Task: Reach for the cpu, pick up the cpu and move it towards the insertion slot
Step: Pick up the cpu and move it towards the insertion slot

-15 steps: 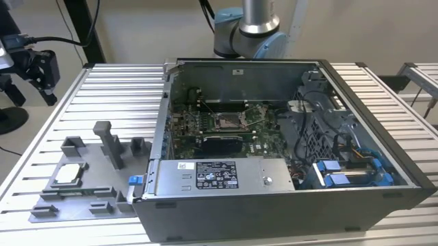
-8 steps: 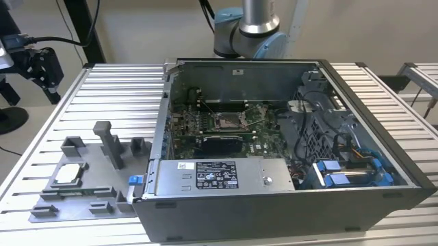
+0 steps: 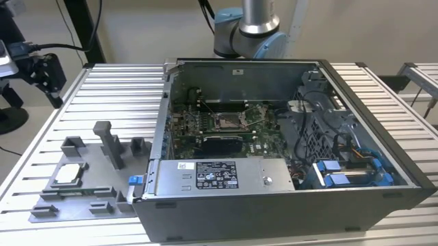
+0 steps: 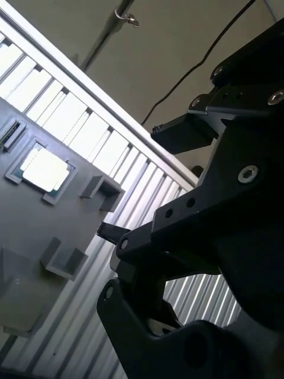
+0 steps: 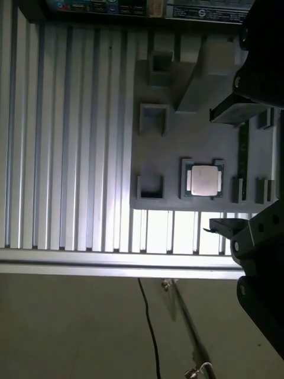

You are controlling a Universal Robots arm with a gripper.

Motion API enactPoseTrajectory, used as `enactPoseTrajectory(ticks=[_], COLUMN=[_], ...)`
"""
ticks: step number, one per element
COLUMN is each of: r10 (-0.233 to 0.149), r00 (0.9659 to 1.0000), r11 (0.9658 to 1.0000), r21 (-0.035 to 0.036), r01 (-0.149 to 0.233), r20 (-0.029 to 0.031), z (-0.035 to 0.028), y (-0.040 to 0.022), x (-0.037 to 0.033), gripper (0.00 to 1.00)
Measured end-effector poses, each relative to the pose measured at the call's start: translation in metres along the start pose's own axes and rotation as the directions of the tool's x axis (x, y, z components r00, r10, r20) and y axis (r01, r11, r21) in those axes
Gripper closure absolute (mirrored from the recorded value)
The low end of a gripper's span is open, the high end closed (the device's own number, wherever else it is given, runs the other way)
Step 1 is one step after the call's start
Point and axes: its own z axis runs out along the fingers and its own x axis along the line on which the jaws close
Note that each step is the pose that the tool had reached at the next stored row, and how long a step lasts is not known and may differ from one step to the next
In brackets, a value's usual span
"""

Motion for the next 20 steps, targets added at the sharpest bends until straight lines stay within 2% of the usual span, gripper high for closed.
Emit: enactPoseTrajectory(ticks=[20], r10=[0.000], r00=[1.0000], r11=[1.0000], r21=[0.0001], r01=[0.000], r20=[-0.0001], z=[0.0297], y=[-0.0012], x=[0.0000], gripper=[0.00])
